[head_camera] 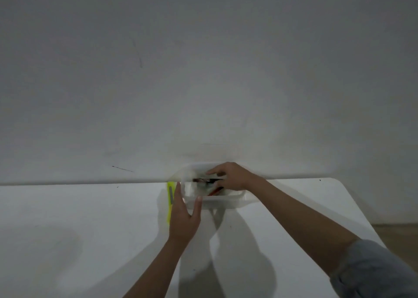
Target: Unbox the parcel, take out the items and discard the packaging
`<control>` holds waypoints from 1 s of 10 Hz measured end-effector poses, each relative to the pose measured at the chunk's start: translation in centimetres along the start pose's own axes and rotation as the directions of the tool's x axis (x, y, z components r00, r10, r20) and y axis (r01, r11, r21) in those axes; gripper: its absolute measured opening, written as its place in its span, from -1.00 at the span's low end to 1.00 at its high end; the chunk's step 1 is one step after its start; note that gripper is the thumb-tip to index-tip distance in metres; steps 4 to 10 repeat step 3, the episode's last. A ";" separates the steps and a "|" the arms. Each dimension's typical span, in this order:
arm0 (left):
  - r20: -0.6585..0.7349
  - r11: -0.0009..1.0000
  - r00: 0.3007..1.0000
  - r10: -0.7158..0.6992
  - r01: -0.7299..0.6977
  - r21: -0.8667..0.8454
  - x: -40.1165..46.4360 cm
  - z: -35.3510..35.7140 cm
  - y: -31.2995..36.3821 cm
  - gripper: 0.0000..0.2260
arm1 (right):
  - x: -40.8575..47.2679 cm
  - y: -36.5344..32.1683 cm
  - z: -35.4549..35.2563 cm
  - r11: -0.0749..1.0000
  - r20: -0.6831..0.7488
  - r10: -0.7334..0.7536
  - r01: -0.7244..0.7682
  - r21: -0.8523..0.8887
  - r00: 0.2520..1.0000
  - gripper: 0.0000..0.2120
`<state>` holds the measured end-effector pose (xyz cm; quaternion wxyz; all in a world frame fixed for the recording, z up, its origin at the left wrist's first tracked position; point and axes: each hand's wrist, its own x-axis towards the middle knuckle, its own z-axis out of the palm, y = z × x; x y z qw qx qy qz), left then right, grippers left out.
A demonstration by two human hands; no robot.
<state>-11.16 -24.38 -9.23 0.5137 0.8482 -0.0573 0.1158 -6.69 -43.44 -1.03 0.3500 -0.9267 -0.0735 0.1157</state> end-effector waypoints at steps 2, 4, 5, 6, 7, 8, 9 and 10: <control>-0.013 0.998 0.999 -0.036 0.036 -0.054 0.2 -0.4 1.4 -0.35 | -1.9 -0.5 -0.4 0.996 -0.180 -0.067 0.075 0.041 0.981 -0.71; -0.072 0.988 0.995 -0.075 0.064 -0.138 -0.2 -1.1 3.5 -0.39 | -4.6 -3.7 -1.5 0.957 -0.544 -0.159 0.263 0.118 0.824 -0.84; -0.072 0.988 0.995 -0.075 0.064 -0.138 -0.2 -1.1 3.5 -0.39 | -4.6 -3.7 -1.5 0.957 -0.544 -0.159 0.263 0.118 0.824 -0.84; -0.072 0.988 0.995 -0.075 0.064 -0.138 -0.2 -1.1 3.5 -0.39 | -4.6 -3.7 -1.5 0.957 -0.544 -0.159 0.263 0.118 0.824 -0.84; -0.072 0.988 0.995 -0.075 0.064 -0.138 -0.2 -1.1 3.5 -0.39 | -4.6 -3.7 -1.5 0.957 -0.544 -0.159 0.263 0.118 0.824 -0.84; -0.072 0.988 0.995 -0.075 0.064 -0.138 -0.2 -1.1 3.5 -0.39 | -4.6 -3.7 -1.5 0.957 -0.544 -0.159 0.263 0.118 0.824 -0.84; -0.072 0.988 0.995 -0.075 0.064 -0.138 -0.2 -1.1 3.5 -0.39 | -4.6 -3.7 -1.5 0.957 -0.544 -0.159 0.263 0.118 0.824 -0.84; -0.072 0.988 0.995 -0.075 0.064 -0.138 -0.2 -1.1 3.5 -0.39 | -4.6 -3.7 -1.5 0.957 -0.544 -0.159 0.263 0.118 0.824 -0.84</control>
